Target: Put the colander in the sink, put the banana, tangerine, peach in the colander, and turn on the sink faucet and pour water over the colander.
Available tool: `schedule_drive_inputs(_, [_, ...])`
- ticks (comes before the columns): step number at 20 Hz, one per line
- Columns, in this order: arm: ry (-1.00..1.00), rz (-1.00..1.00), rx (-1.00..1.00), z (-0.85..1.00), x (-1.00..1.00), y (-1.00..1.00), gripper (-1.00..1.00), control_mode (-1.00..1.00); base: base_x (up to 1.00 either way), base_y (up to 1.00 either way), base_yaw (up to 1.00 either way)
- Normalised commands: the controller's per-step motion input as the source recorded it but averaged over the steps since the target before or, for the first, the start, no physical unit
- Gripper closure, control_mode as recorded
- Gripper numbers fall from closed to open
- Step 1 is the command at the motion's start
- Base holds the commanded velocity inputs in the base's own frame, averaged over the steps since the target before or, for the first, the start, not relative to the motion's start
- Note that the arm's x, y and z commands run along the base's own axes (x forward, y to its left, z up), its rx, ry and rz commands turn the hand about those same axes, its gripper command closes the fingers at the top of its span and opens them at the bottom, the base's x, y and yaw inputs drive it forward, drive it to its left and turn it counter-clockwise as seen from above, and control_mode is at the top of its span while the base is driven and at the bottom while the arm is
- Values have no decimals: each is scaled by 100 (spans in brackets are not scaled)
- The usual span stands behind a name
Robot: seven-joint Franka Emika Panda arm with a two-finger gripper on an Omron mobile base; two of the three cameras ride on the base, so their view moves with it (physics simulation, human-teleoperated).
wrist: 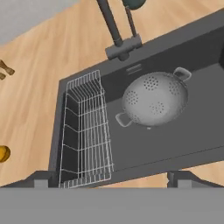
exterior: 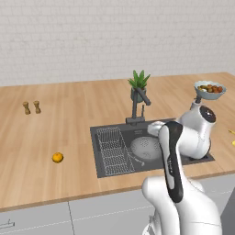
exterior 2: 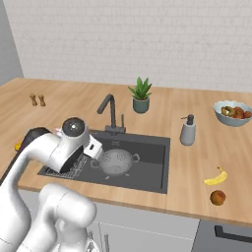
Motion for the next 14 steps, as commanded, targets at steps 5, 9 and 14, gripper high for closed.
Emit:
schedule_drive_inputs(5, [12,7,-5,27,-41,100,-100,-100,0,0,0])
schedule_drive_inputs(9, [12,1,0,24,-22,97,-100,-100,0,0,0])
schedule_drive_inputs(14, [17,0,-1,14,0,98,-100,-100,0,0,0])
